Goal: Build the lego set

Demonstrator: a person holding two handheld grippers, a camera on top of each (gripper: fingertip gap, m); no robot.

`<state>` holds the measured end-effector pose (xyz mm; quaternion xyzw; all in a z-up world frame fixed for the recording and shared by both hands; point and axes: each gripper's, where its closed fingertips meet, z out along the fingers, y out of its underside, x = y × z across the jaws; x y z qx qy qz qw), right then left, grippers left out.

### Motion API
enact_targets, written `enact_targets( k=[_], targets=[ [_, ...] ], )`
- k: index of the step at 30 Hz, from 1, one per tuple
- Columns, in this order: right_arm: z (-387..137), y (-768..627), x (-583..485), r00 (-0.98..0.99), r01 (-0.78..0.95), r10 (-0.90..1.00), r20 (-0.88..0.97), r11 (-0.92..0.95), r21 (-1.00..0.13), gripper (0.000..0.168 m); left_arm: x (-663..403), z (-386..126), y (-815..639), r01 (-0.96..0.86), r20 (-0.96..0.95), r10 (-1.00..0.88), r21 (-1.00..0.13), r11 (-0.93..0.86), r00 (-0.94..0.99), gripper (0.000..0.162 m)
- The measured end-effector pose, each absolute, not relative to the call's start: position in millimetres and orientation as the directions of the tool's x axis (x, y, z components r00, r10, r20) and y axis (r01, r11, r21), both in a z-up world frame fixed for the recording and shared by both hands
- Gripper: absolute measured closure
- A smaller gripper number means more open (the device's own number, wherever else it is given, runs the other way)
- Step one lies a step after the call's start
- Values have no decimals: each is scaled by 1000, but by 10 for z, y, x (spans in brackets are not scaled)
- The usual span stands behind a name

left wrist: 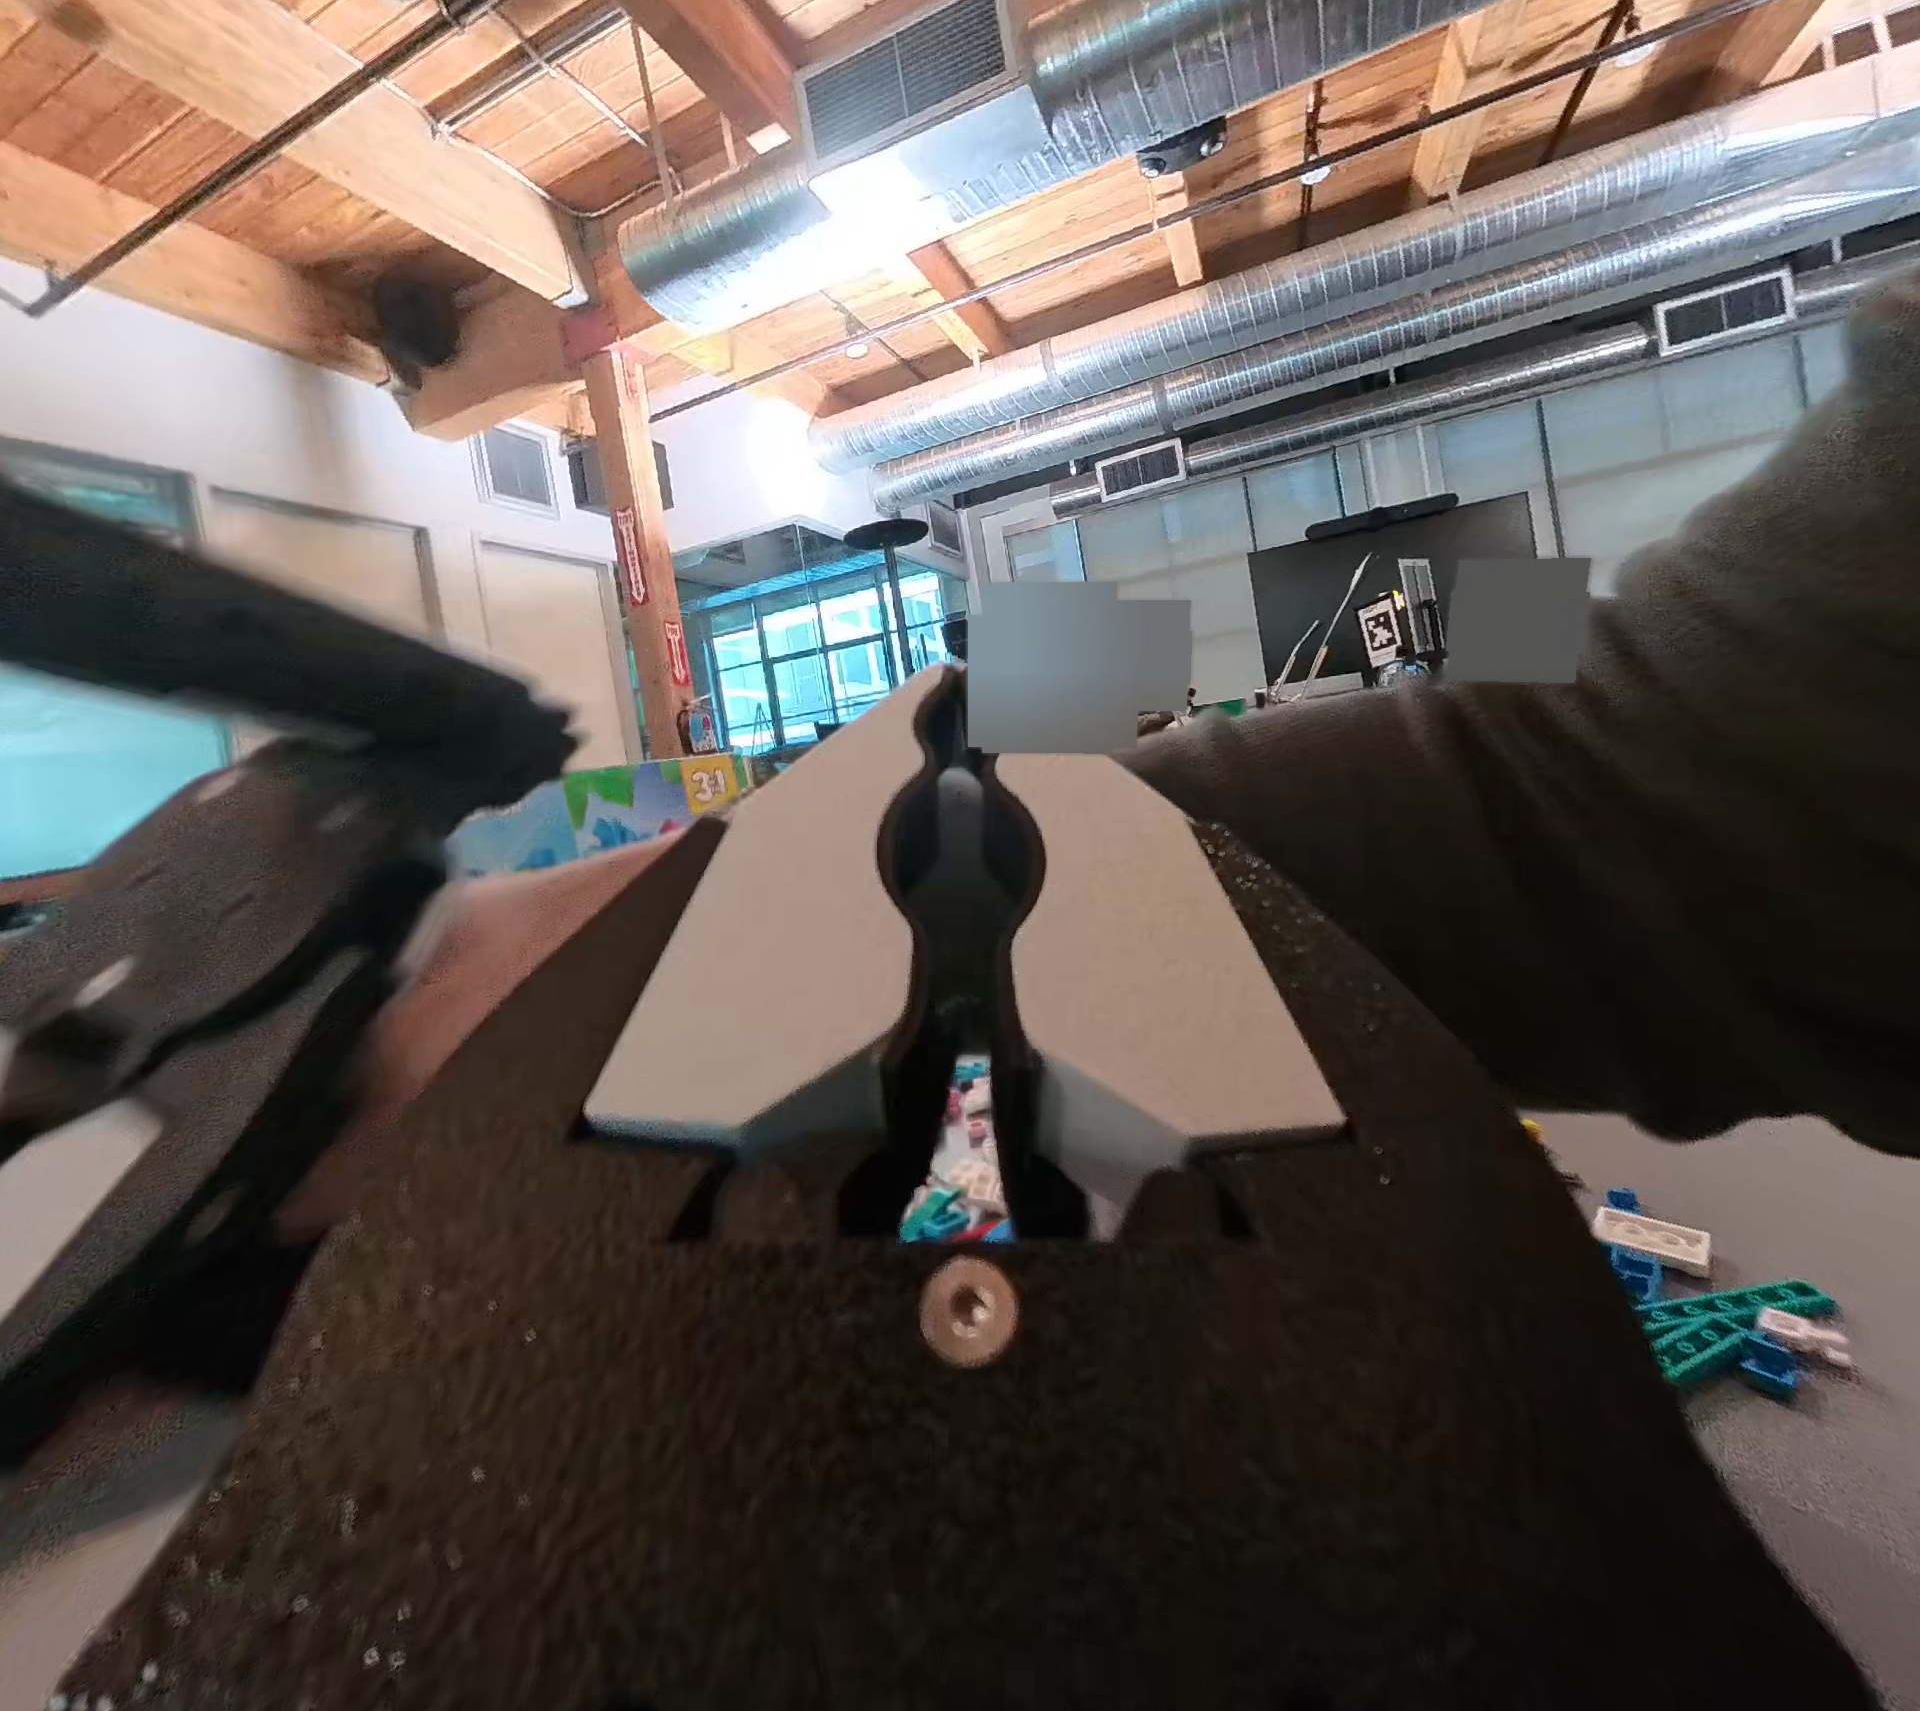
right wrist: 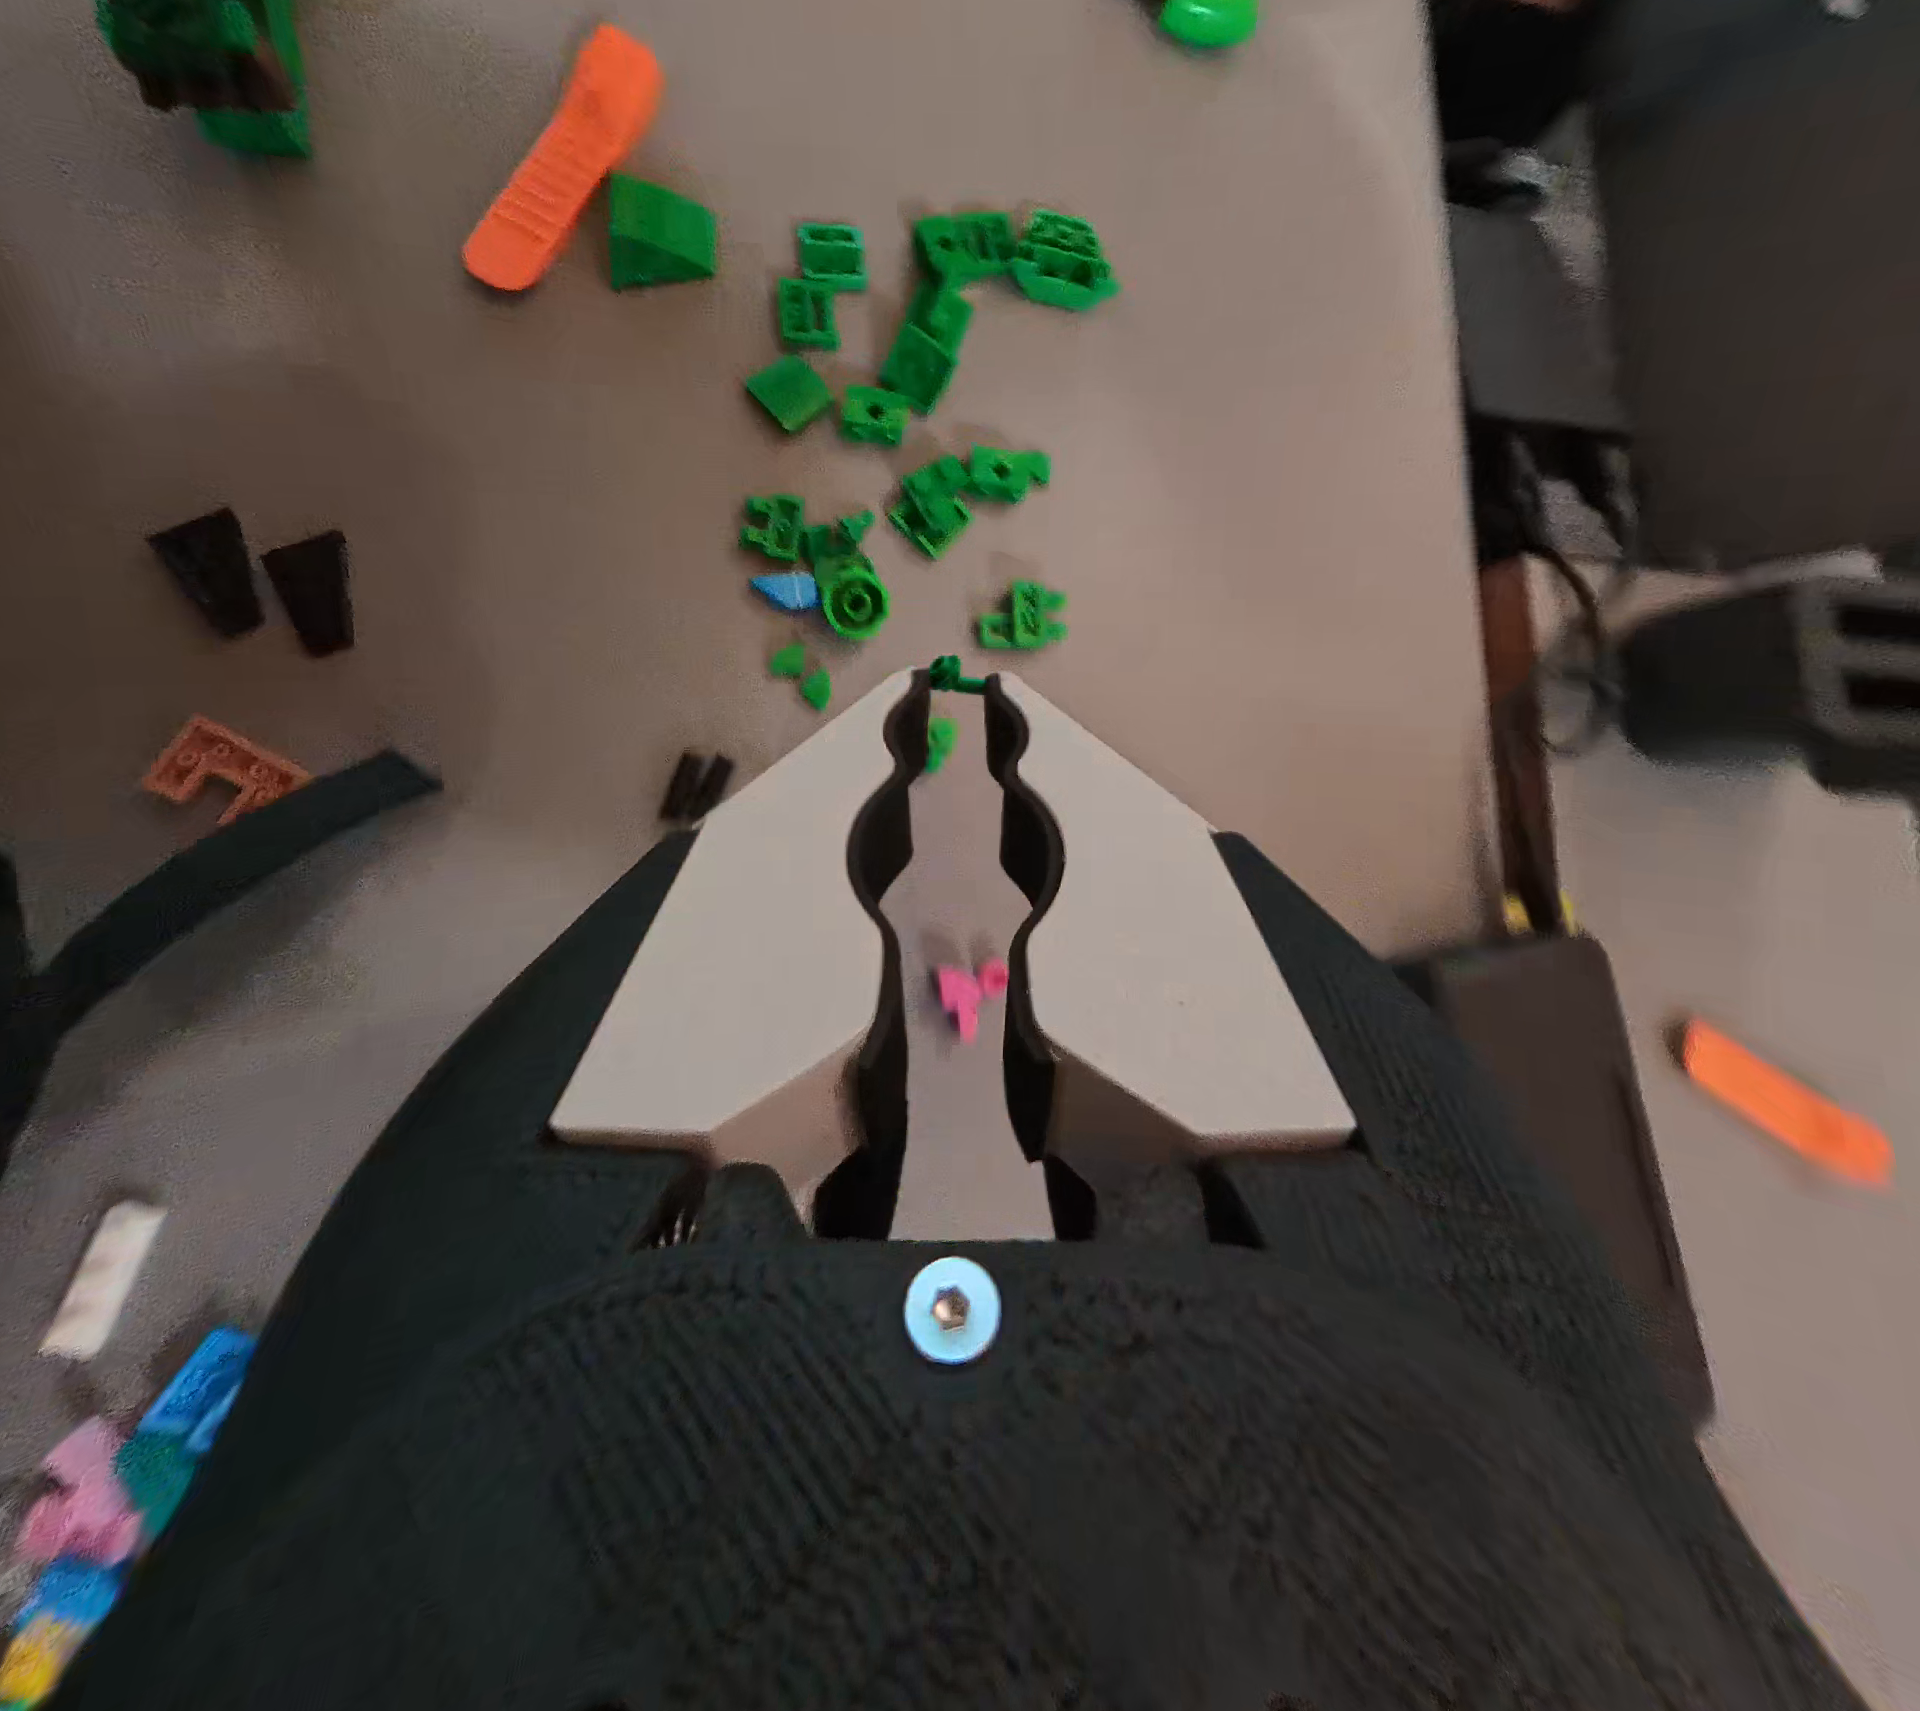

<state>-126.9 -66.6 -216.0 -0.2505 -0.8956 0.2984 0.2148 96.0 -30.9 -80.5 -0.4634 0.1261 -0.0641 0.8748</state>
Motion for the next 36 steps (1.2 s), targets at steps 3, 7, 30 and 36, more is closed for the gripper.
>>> enact_targets(
  k=[3, 7, 30, 36],
  targets=[
    [-2383, -905, -1390, -843, 293, 494, 212, 753, -590, 159, 964, -792, -313, -5, -164, -229, -823, 567, 959, 162],
    [-2489, -1012, -1480, -858, 288, 472, 202, 767, -573, 159, 951, -784, -303, 8, -150, -233, -824, 567, 961, 162],
    [-1573, 746, 299, 518, 332, 809, 277, 108, -937, 159, 1564, -886, -597, -131, -380, -298, -780, 612, 876, 162],
    [-1374, 545, 650, 684, 74, 711, 166, 159, -985, 163, 1637, -998, -1111, -209, -445, -273, -770, 603, 853, 162]
  ],
)
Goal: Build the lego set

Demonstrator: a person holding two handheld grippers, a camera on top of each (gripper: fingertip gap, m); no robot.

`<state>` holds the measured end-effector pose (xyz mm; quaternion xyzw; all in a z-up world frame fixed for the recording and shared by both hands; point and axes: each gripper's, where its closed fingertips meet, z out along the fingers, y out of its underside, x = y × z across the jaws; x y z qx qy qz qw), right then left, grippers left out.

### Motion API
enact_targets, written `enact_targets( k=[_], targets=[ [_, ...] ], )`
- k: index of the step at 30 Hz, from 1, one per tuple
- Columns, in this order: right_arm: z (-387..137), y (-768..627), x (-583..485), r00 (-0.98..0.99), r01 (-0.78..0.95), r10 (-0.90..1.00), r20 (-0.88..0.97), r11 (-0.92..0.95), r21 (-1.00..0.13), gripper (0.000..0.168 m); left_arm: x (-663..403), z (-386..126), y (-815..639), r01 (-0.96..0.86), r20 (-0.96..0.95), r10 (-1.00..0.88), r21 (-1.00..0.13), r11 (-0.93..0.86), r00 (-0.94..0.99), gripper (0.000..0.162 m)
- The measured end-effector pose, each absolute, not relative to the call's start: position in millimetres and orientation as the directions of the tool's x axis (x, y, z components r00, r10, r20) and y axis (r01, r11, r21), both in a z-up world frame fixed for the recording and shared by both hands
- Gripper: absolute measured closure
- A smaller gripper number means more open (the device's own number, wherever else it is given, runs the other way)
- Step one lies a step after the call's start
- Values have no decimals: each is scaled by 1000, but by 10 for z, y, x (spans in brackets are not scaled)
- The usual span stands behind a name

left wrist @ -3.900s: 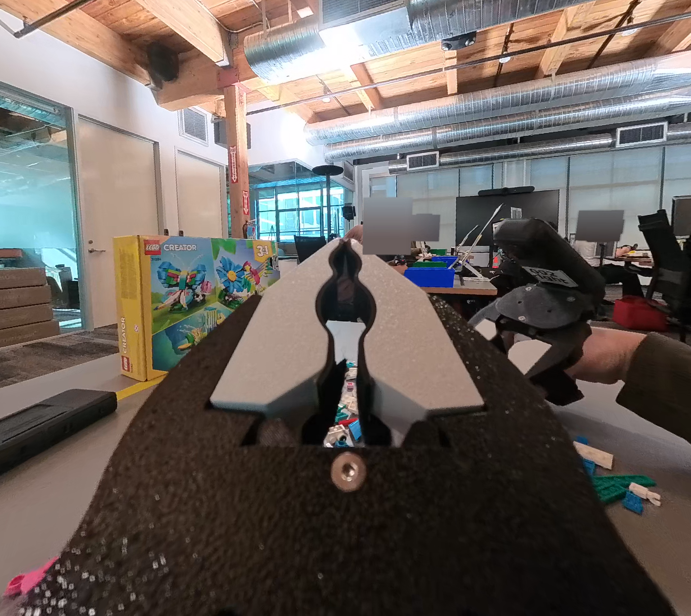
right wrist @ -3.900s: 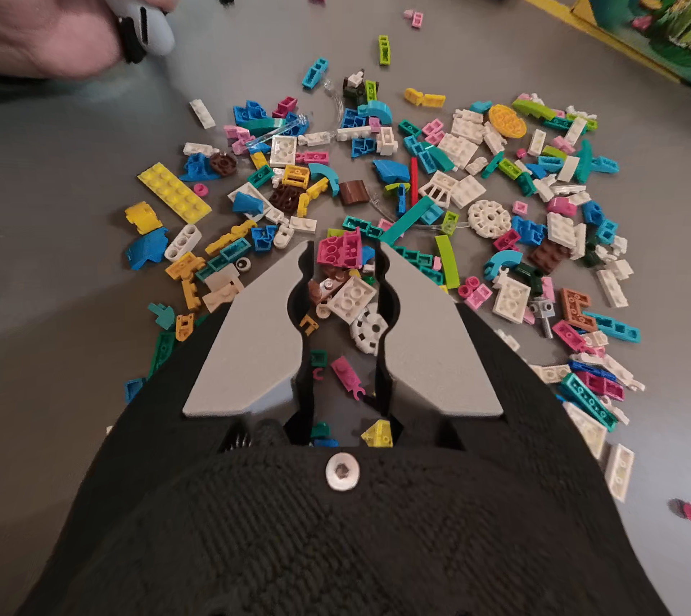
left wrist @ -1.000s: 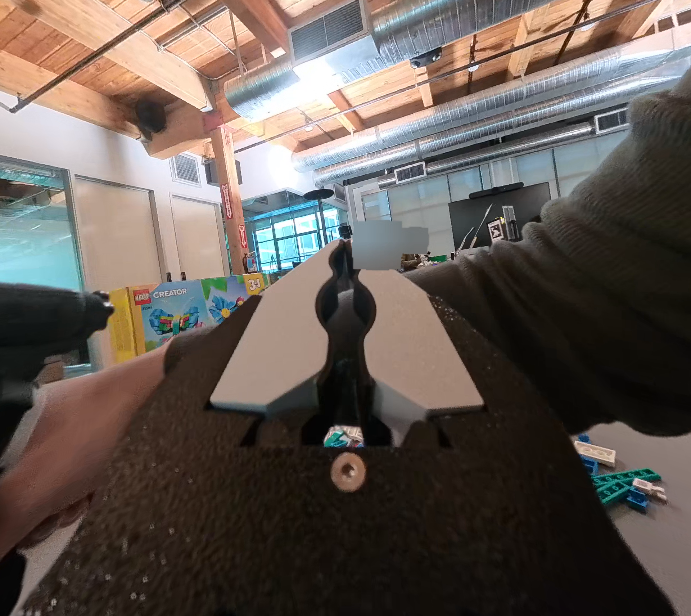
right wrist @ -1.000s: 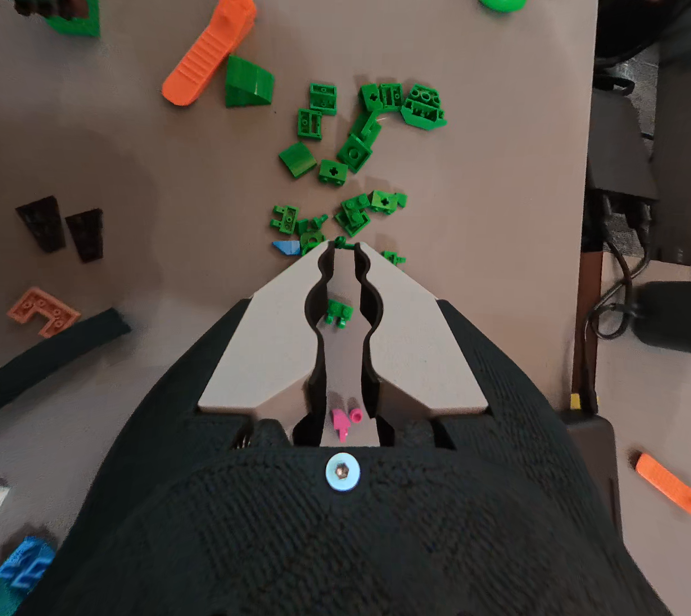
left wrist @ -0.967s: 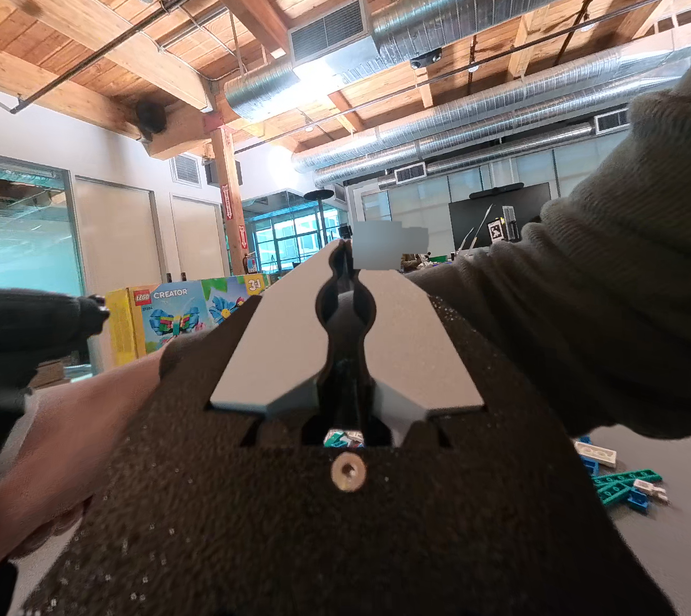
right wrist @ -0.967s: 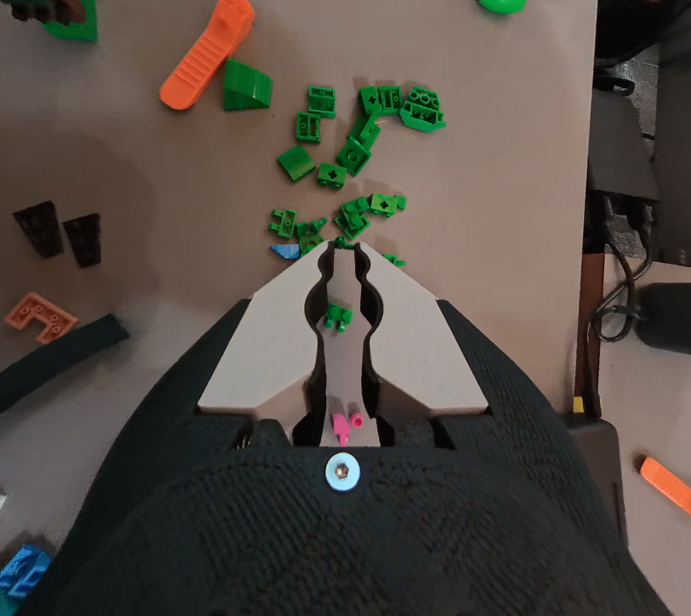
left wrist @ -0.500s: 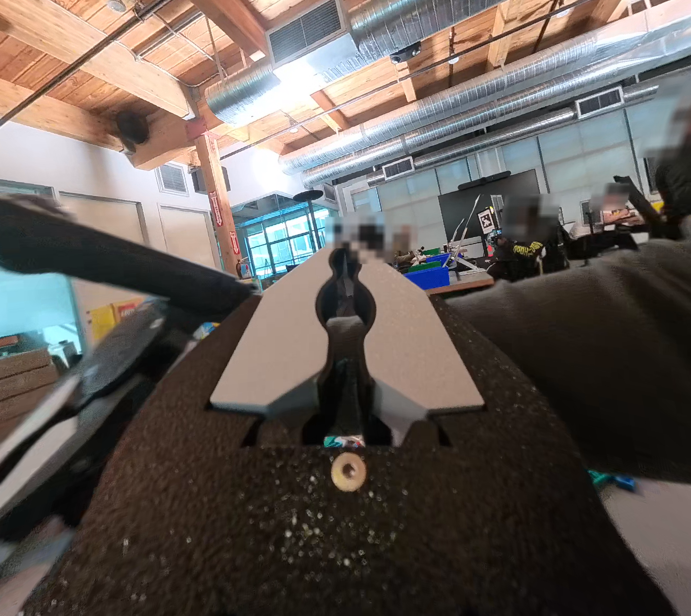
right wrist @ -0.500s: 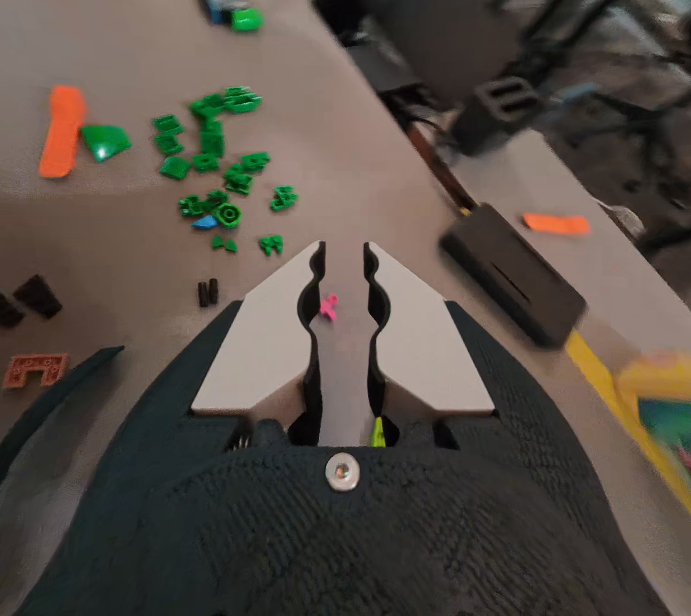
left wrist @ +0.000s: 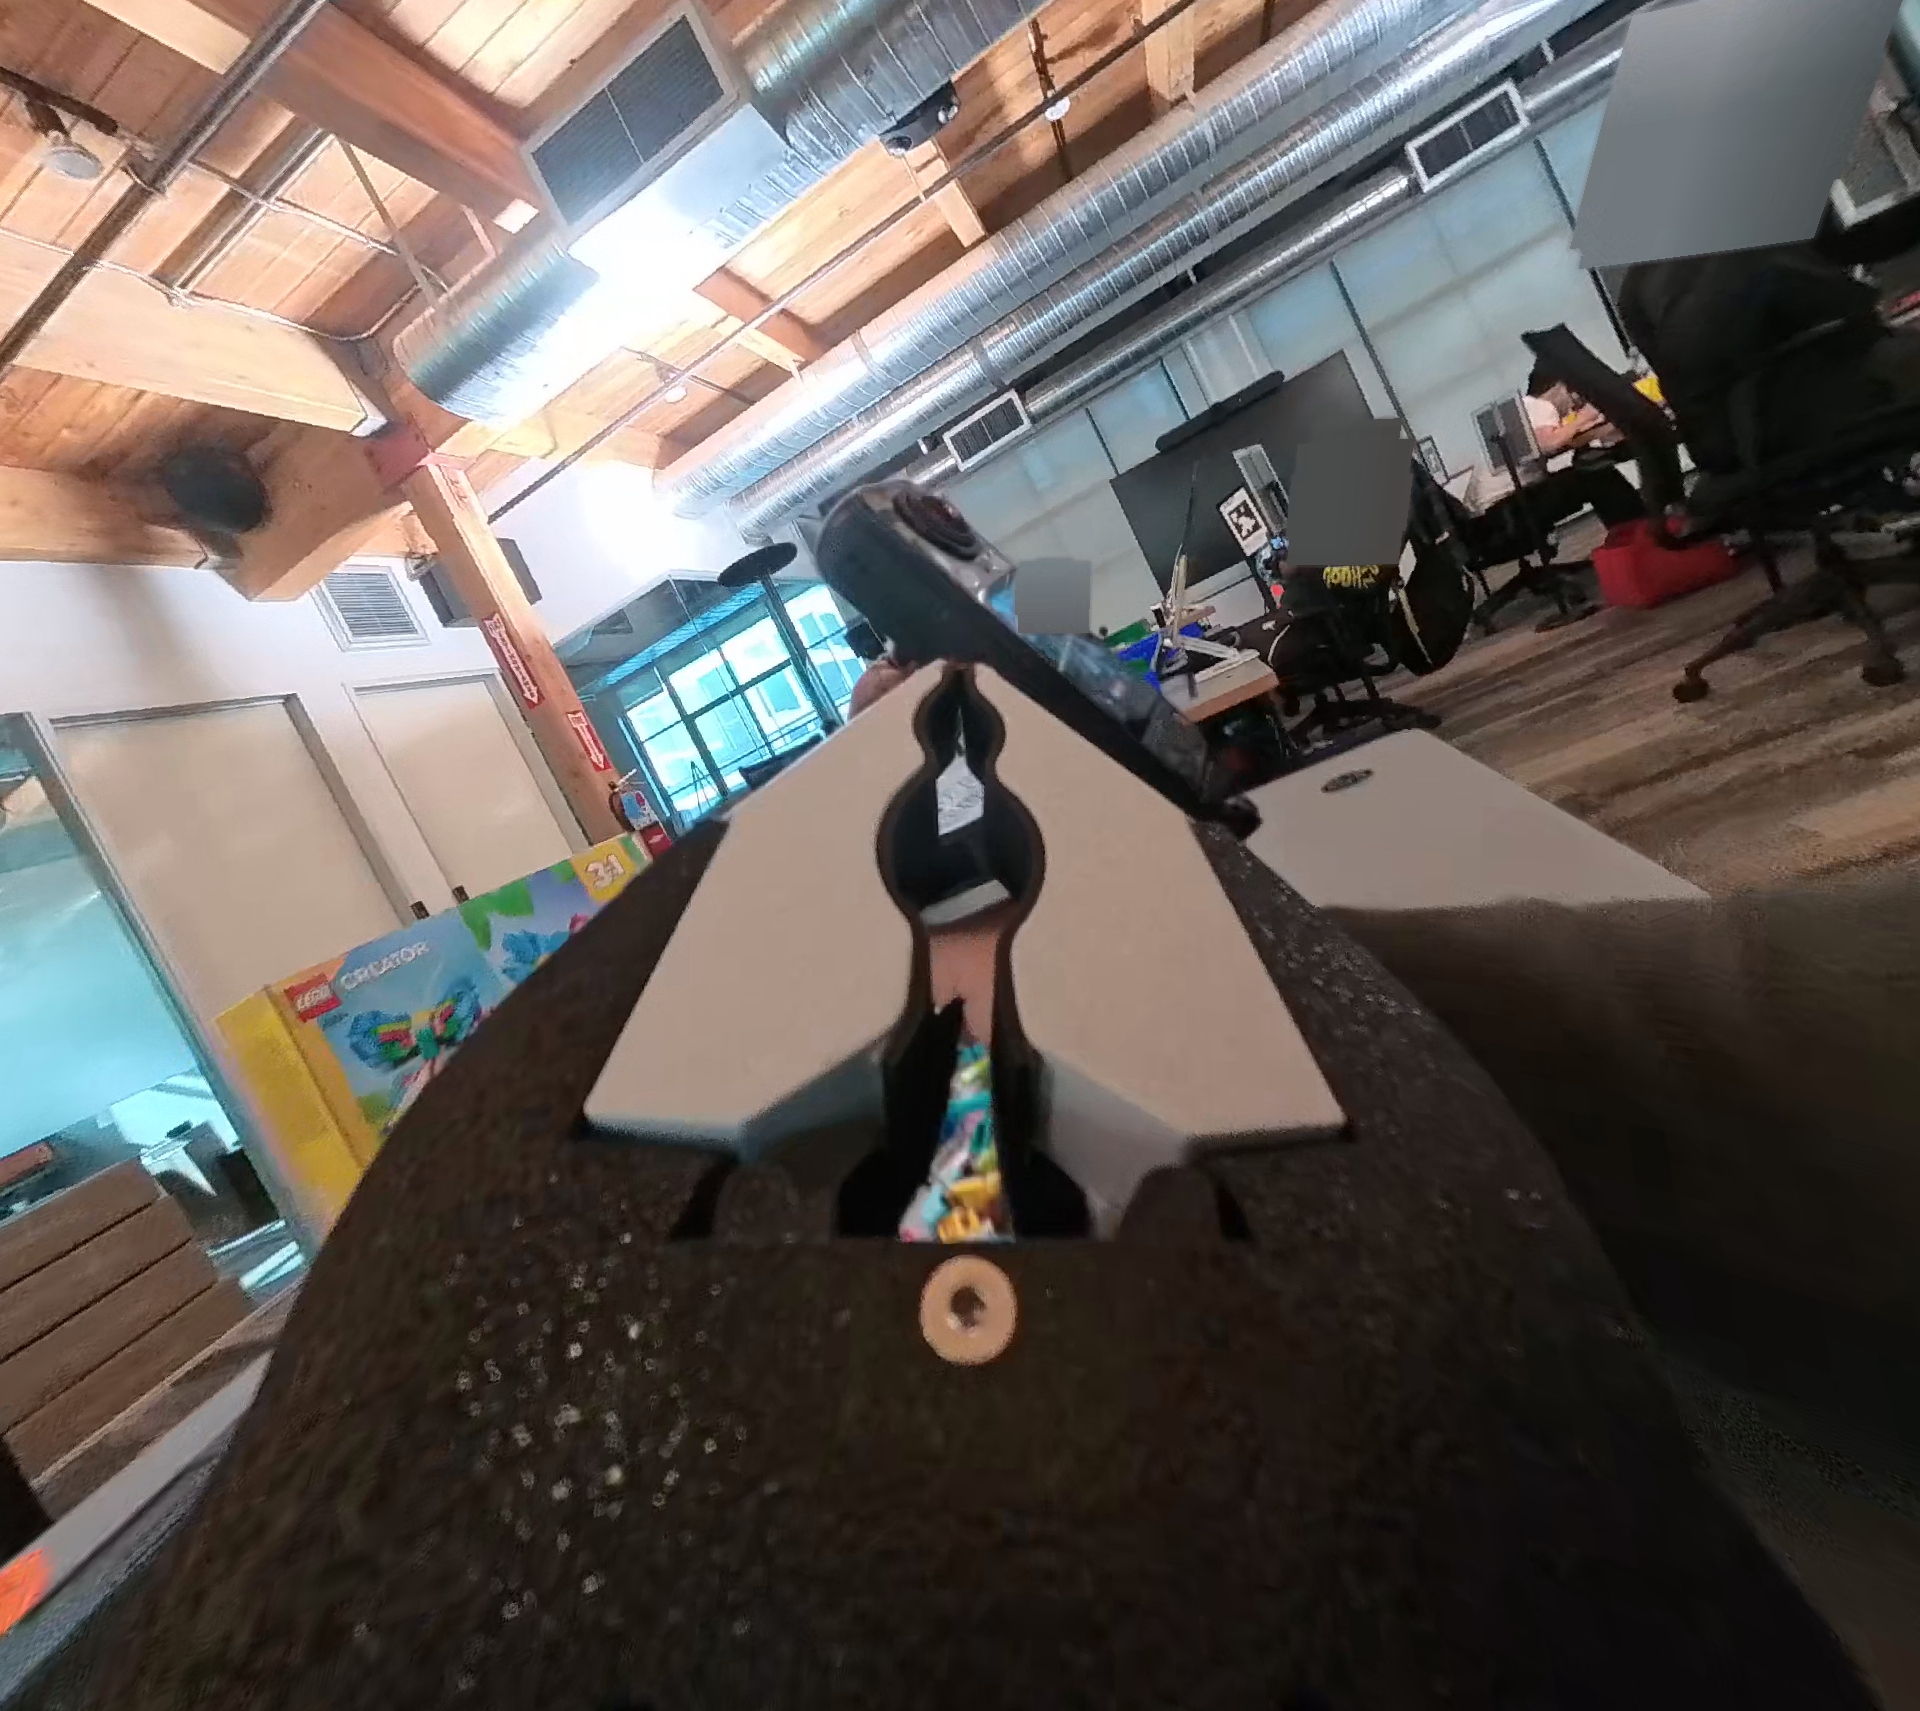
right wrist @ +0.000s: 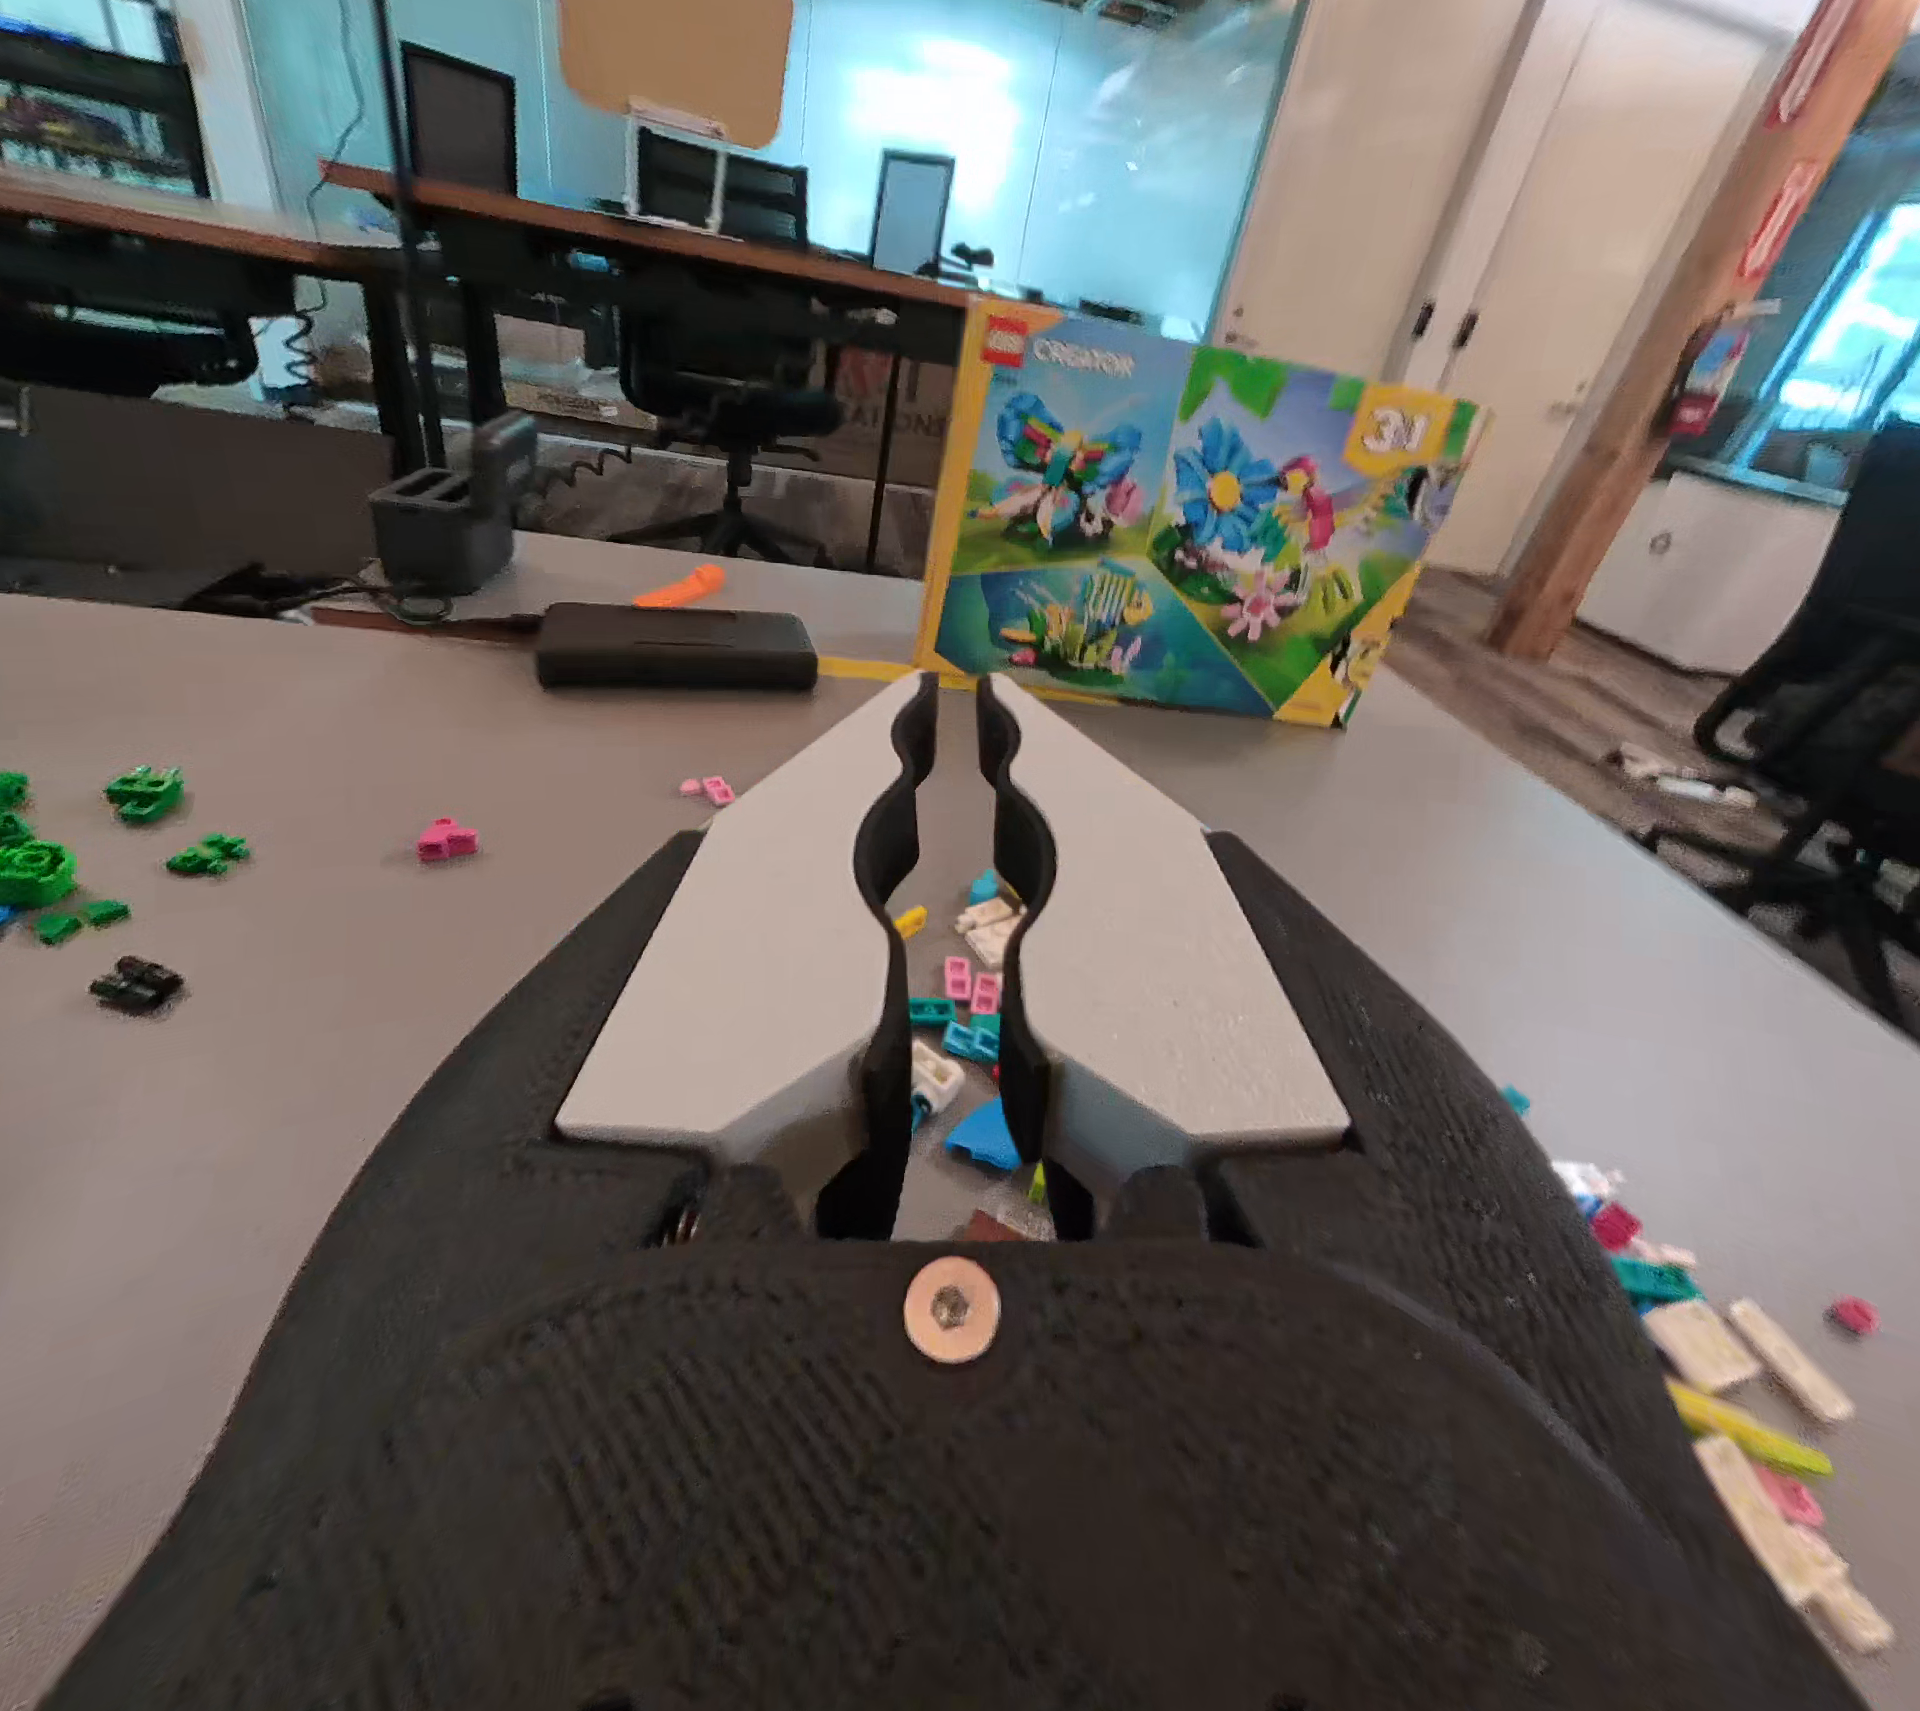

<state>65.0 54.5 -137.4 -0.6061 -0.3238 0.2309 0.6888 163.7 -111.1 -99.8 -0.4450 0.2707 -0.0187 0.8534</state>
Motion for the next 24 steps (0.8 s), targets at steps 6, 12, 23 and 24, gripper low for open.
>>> enact_targets(
  k=[6, 12, 23, 24],
  targets=[
    [-1460, 88, 233, 514, 125, 806, 293, 268, -955, 163, 1545, -1103, -1692, -287, -487, -234, -769, 571, 841, 162],
    [-2094, -850, -534, -12, 350, 1000, 15, 18, -937, 153, 1355, -1173, -2097, -326, -505, -220, -775, 542, 835, 162],
    [-2603, -1110, -1059, 18, 655, 999, 32, 13, -755, 160, 1195, -1126, -2106, -220, -410, -265, -815, 536, 873, 162],
    [-2632, -1115, -1066, 25, 659, 999, 21, 0, -752, 161, 1193, -1124, -2101, -216, -406, -266, -817, 535, 874, 162]
  ],
)
